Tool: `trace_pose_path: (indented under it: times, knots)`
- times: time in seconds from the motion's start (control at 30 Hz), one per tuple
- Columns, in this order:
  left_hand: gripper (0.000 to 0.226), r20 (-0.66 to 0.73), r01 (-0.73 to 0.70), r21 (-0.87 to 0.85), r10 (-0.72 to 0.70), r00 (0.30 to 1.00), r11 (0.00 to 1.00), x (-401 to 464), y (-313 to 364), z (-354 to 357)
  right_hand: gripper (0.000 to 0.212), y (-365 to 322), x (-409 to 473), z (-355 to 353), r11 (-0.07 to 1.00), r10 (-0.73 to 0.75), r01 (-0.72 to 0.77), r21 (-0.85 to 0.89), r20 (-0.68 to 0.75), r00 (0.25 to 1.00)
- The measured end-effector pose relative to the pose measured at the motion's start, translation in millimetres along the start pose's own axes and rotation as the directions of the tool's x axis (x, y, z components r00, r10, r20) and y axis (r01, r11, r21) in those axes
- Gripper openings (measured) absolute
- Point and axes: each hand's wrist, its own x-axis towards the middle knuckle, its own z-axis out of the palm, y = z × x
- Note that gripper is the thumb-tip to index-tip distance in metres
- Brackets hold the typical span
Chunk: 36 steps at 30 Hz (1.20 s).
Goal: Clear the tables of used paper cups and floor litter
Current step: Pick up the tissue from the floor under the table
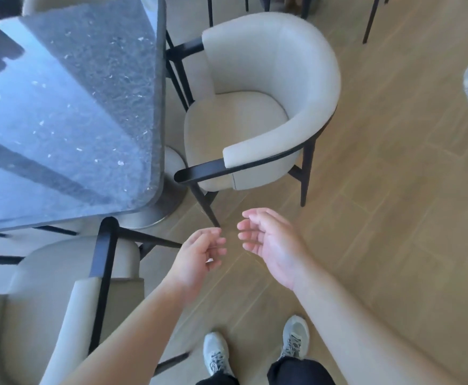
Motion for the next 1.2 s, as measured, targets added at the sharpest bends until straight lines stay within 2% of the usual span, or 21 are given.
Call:
trace_pose_path:
  times: [0.23,0.37,0.57,0.77,0.93,1.07,1.13,1.2]
  knots:
    - [0.018,-0.049,0.059,-0.033,-0.061,0.997,0.998,127,-129,-32,0.015,125,113,-38,0.995,0.086,-0.088,-0.044,-0.059,0.995]
    - [0.015,-0.096,0.171,-0.062,-0.176,0.98,0.983,199,-227,-50,0.016,195,178,-73,0.991,0.127,-0.13,-0.037,-0.079,0.989]
    - [0.008,-0.172,0.213,-0.103,-0.229,0.958,0.972,301,-330,-71,0.016,271,260,-113,0.986,0.156,-0.161,-0.05,-0.087,0.984]
    - [0.011,-0.304,0.196,0.14,-0.146,0.941,0.971,381,-386,-88,0.015,299,304,-136,0.993,0.089,-0.092,-0.073,-0.055,0.995]
    - [0.012,-0.39,0.27,0.395,-0.105,0.915,0.878,409,-416,-101,0.015,312,310,-138,0.991,0.116,-0.12,-0.053,-0.064,0.991]
    - [0.01,-0.395,0.263,0.496,-0.054,0.917,0.828,424,-432,-105,0.012,325,300,-133,0.982,0.096,-0.094,-0.165,0.005,0.995]
    - [0.028,-0.369,0.25,0.55,-0.036,0.929,0.797,431,-439,-111,0.012,331,297,-133,0.975,0.081,-0.074,-0.209,0.027,0.996]
    - [0.042,-0.349,0.267,0.666,-0.026,0.937,0.696,440,-445,-116,0.013,333,298,-134,0.964,0.062,-0.048,-0.261,0.045,0.997]
